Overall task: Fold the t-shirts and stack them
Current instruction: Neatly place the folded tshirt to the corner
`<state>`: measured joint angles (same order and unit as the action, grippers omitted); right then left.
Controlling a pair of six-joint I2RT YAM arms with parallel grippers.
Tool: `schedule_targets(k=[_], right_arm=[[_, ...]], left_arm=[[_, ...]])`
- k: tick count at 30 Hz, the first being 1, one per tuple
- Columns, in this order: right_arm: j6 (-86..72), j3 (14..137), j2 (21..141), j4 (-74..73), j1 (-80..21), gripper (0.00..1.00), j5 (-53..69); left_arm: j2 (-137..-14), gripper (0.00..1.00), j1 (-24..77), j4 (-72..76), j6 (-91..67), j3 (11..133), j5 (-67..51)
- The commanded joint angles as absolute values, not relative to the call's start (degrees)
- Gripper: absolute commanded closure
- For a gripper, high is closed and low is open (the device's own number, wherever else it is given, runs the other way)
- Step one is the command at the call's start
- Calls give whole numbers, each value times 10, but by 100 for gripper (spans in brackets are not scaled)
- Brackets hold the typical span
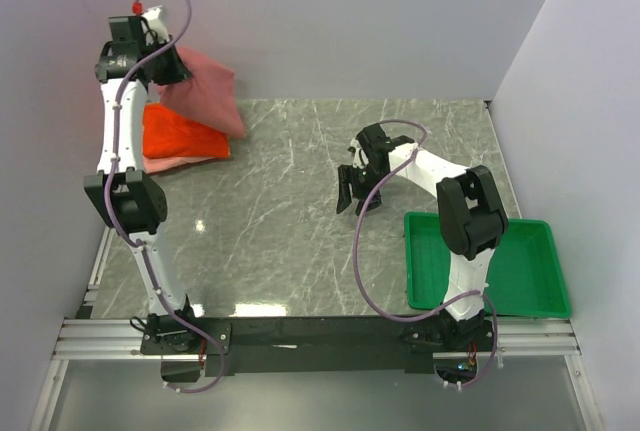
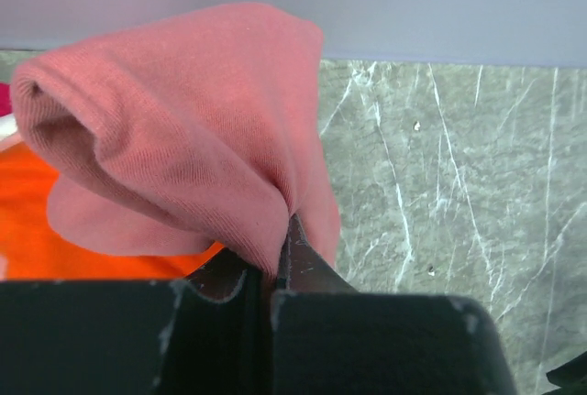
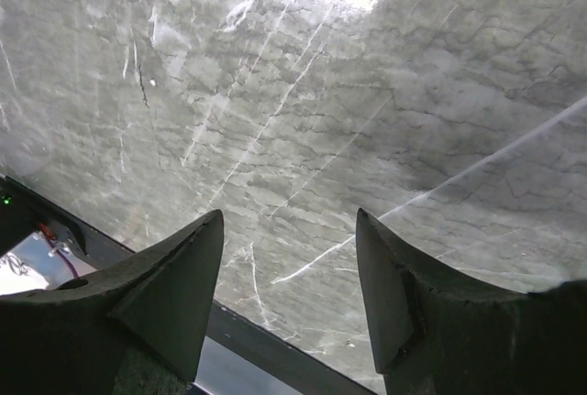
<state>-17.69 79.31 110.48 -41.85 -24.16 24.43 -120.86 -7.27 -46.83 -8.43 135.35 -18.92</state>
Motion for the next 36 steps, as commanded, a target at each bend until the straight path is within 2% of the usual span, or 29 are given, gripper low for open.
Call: schedule_targets(k=[1, 10, 22, 23, 25, 26, 27, 28, 29, 36], right_arm=[[-168, 815, 1097, -426, -249, 34, 236], [-170, 815, 1095, -426, -252, 34, 235], [-175, 809, 1084, -421, -258, 34, 231], [-175, 809, 1083, -420, -258, 33, 230], [-177, 807, 1076, -421, -258, 33, 227], [-178, 806, 1067, -420, -259, 32, 225], [-179, 804, 1061, -419, -259, 32, 221], [-182, 802, 1055, -419, -258, 32, 217], [-183, 801, 1042, -418, -258, 31, 214], [-209, 800, 974, -401, -259, 30, 176]], left_arm=[[-1164, 100, -94, -424, -96, 1358, -240], [-1155, 100, -112, -428, -93, 1300, -251], [-1179, 100, -197, -427, -94, 1250, -231], [-1181, 90, -200, -428, -101, 1248, -222], [-1188, 61, -211, -444, -114, 1252, -179], [-1188, 37, -213, -444, -125, 1247, -162], [-1176, 24, -214, -440, -130, 1236, -130], [-1166, 15, -213, -425, -133, 1223, -122], [-1153, 9, -212, -414, -145, 1187, -111], [-994, 5, -205, -329, -209, 1026, -65]])
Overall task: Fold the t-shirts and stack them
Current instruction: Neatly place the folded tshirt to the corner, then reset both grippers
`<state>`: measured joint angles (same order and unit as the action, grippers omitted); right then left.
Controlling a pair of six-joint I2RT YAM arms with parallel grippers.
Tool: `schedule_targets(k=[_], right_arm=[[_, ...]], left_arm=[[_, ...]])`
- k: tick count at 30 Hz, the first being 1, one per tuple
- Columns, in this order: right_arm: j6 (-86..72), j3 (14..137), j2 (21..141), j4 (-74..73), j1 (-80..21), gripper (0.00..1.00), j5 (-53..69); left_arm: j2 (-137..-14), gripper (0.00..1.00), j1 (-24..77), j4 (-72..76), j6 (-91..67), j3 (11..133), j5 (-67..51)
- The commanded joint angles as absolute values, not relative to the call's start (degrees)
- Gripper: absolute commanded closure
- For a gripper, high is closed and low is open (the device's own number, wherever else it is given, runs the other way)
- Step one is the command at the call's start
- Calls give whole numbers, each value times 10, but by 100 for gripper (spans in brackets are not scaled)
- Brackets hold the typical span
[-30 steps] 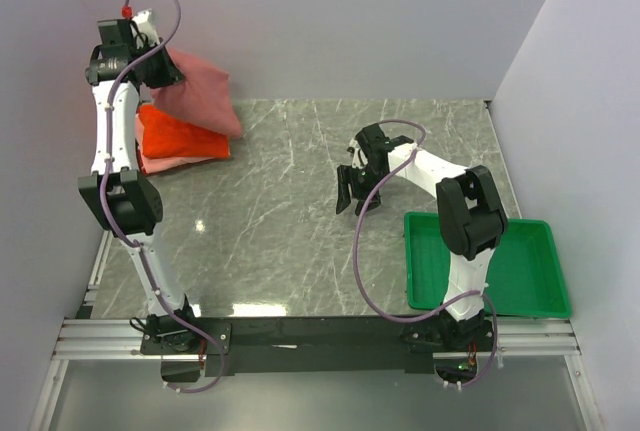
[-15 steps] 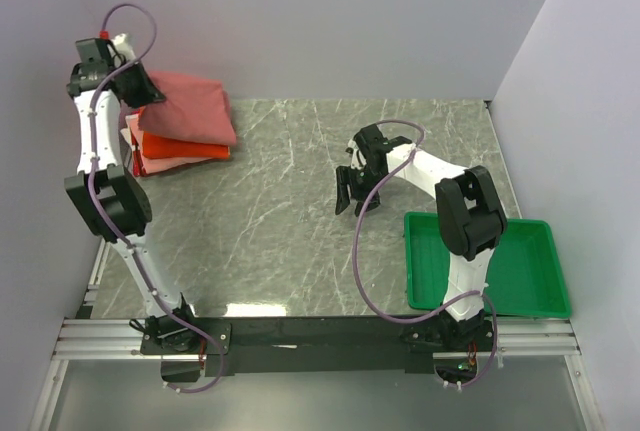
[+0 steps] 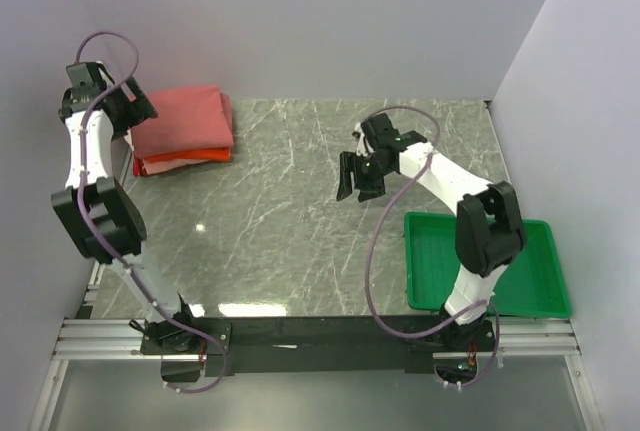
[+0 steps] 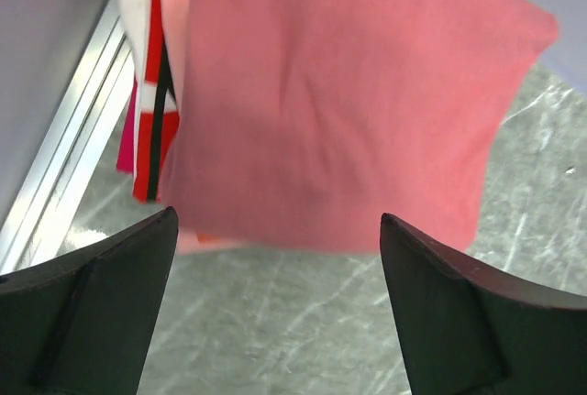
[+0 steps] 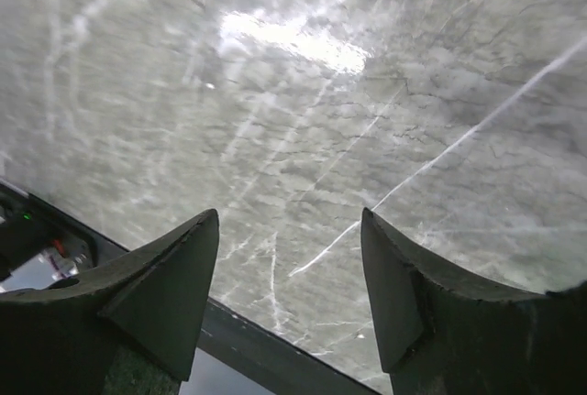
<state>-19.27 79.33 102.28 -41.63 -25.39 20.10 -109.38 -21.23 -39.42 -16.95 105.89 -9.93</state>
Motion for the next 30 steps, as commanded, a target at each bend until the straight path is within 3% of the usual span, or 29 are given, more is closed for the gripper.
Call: schedule_targets(k=[1, 8, 16, 30], right_arm=[[-213, 799, 961, -396, -258, 30, 168], [-234, 778, 910, -357, -258, 30, 125], [-236, 728, 825, -316, -258, 30, 41], [-254, 607, 648, -284, -280, 30, -132]], left_arm=[[-978, 4, -201, -320, -220, 993, -60], [-861, 4, -140, -288, -260, 871, -63], [-737, 1, 34, -216, -290, 717, -26], [-675, 0, 163, -222, -281, 680, -4]])
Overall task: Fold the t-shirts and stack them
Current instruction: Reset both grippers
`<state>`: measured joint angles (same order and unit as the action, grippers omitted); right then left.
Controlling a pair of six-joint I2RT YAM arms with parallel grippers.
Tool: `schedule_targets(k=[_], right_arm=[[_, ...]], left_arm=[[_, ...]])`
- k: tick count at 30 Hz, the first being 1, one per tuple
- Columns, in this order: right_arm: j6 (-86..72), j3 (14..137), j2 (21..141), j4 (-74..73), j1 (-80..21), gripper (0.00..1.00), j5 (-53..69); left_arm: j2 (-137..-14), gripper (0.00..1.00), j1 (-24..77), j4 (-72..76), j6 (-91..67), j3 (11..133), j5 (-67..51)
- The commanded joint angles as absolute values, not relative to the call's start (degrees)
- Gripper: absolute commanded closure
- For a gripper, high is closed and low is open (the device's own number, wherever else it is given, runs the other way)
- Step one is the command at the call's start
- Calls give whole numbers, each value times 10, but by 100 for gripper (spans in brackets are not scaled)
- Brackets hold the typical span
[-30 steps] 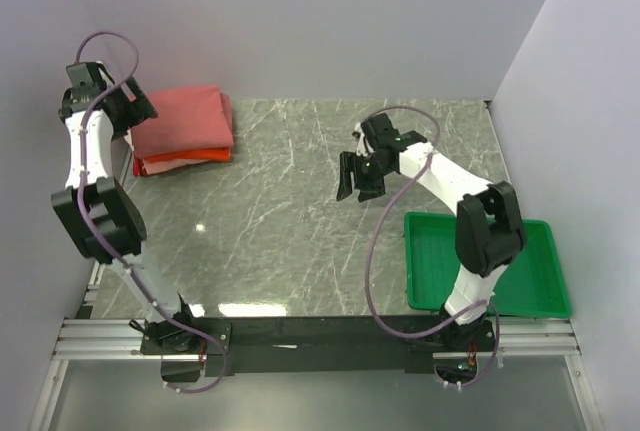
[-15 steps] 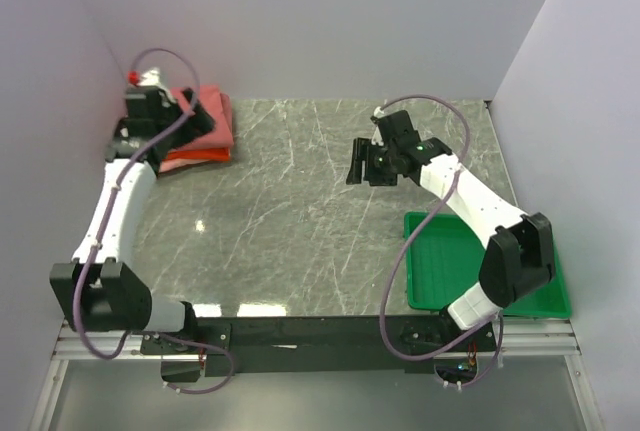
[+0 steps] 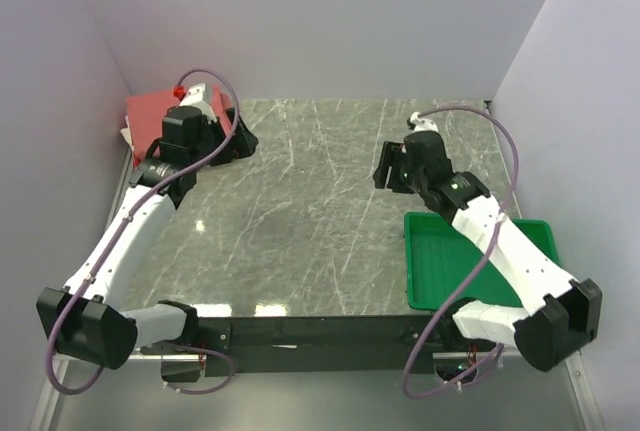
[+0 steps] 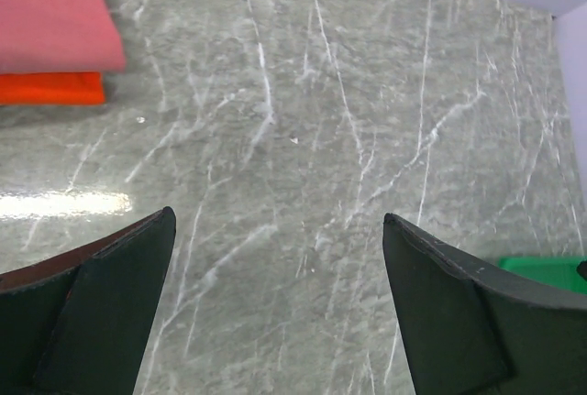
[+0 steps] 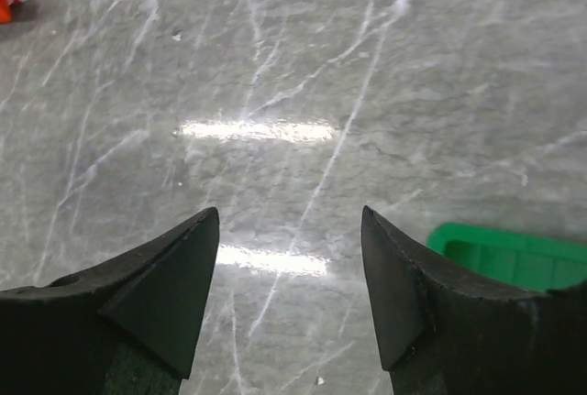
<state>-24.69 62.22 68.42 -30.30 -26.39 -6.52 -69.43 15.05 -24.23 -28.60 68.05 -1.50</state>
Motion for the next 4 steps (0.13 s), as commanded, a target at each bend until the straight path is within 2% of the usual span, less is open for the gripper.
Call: schedule_targets(k=[1, 4], right_arm=[[-255, 603, 626, -286, -285, 30, -154], [-263, 586, 579, -287, -298, 30, -176]], left_arm=[[-674, 1, 167, -227, -273, 685, -2], [-669, 1, 183, -241, -265, 692, 17]])
